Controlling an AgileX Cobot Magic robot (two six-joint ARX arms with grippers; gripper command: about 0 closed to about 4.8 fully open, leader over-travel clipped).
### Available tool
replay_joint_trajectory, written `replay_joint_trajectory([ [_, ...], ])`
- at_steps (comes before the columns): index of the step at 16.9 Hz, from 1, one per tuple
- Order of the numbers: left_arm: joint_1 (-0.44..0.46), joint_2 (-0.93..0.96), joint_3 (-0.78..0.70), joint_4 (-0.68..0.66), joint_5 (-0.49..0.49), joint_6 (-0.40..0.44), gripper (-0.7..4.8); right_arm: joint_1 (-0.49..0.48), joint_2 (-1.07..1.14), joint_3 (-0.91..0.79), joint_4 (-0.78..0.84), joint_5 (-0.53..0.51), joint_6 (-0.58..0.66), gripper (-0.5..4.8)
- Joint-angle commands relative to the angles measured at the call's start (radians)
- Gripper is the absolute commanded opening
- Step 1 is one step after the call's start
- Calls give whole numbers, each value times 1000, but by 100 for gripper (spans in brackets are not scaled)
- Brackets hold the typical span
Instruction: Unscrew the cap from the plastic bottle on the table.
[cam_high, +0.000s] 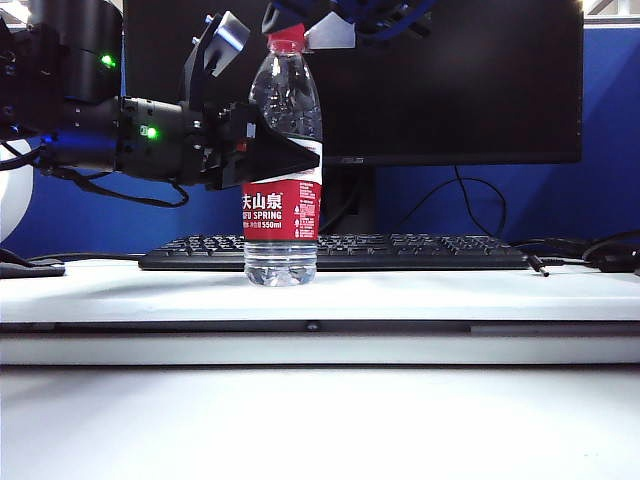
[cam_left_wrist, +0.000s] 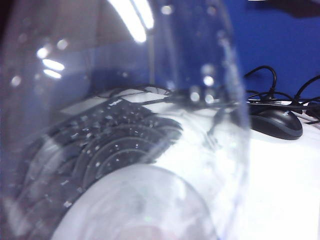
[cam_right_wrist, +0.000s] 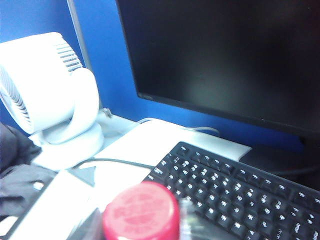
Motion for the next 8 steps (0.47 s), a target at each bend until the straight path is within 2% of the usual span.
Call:
replay_joint_trajectory([
  [1, 0, -2, 4, 13, 12, -6, 237, 21, 13, 10, 32, 2, 4, 193],
  [4, 0, -2, 4, 13, 27, -6, 237, 24, 25, 40, 23, -5, 3, 192],
  [6, 0, -2, 4, 13, 29, -6, 237, 9, 25, 41, 16, -7, 4, 165],
  [8, 0, -2, 4, 14, 29, -6, 237, 0, 25, 41, -33, -10, 4, 163],
])
